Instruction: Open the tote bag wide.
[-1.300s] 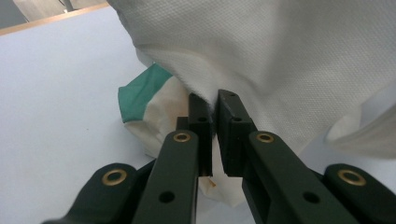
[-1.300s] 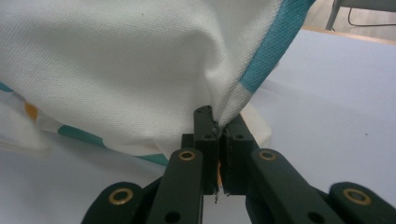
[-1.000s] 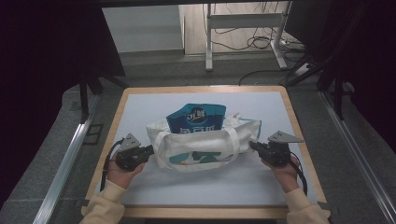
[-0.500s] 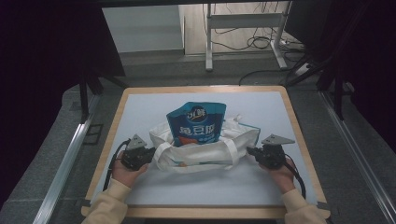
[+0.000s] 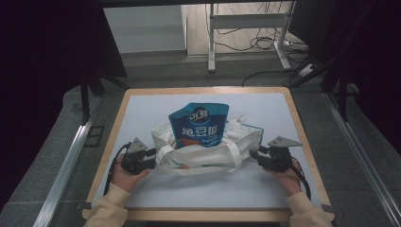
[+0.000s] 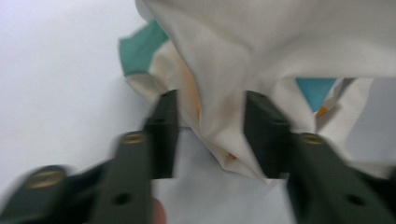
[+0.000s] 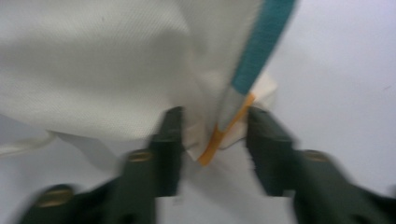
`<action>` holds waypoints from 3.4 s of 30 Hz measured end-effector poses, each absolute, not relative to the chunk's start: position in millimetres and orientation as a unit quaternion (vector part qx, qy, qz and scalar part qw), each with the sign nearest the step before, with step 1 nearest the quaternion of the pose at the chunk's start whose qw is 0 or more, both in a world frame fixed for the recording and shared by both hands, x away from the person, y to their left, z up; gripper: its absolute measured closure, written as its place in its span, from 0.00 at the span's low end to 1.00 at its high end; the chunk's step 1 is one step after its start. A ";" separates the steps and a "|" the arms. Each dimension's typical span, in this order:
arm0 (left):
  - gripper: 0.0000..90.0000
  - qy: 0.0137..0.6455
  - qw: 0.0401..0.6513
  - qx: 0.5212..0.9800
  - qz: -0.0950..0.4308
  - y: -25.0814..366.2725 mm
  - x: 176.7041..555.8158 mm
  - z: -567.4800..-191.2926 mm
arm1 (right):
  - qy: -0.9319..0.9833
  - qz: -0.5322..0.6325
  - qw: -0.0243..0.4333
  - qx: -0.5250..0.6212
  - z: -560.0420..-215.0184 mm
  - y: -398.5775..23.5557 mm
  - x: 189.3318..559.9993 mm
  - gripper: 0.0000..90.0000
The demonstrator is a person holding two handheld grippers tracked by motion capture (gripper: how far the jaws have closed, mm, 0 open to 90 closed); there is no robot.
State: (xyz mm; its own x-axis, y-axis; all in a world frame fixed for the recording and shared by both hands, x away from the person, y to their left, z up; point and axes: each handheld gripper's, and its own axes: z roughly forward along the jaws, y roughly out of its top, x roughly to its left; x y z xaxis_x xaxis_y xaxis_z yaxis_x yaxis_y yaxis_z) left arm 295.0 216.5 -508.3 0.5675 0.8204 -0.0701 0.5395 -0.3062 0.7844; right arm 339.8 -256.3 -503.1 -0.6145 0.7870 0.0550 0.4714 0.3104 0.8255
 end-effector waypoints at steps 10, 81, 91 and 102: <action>0.38 0.445 0.459 0.743 0.197 234.9 271.1 -460.3 | 0.750 0.478 0.210 0.406 -463.3 -272.1 324.8 0.39; 0.99 0.416 0.450 0.780 0.129 193.7 307.9 -472.6 | 0.787 0.467 0.155 0.372 -482.1 -223.4 345.4 0.99; 0.99 0.434 0.434 0.776 0.144 180.8 337.9 -464.9 | 0.809 0.479 0.136 0.313 -465.4 -179.9 330.0 0.99; 1.00 0.476 0.399 0.772 0.133 173.7 374.1 -481.7 | 0.845 0.426 0.089 0.310 -495.1 -166.9 324.3 0.99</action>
State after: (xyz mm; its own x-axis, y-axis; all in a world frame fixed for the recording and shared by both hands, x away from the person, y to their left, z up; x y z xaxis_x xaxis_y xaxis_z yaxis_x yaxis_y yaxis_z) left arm 374.1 173.7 -481.7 0.5106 0.8420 -0.1742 0.6295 -0.2281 0.7428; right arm 324.3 -166.9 -495.1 -0.7925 0.5992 0.1135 0.4475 0.4450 0.7757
